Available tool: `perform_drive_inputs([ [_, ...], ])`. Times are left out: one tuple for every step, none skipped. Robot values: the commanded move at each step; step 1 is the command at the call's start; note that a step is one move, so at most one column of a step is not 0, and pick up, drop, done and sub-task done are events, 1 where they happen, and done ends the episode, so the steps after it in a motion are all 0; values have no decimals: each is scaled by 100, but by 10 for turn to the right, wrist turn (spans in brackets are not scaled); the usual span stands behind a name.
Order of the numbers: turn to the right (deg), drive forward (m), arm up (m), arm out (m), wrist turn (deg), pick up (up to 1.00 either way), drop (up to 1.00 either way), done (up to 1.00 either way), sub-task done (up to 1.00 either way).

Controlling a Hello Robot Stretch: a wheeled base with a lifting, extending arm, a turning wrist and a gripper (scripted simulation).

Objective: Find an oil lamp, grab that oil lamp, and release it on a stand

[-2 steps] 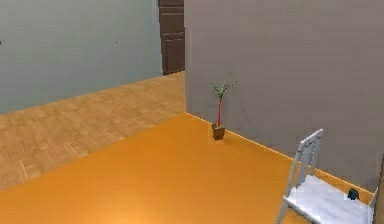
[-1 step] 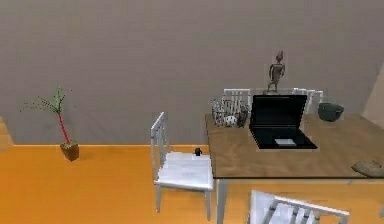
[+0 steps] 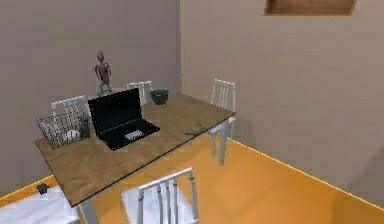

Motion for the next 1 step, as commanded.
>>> perform_drive_inputs([
  [180, 0, 0, 0, 0, 0, 0, 0, 0],
])
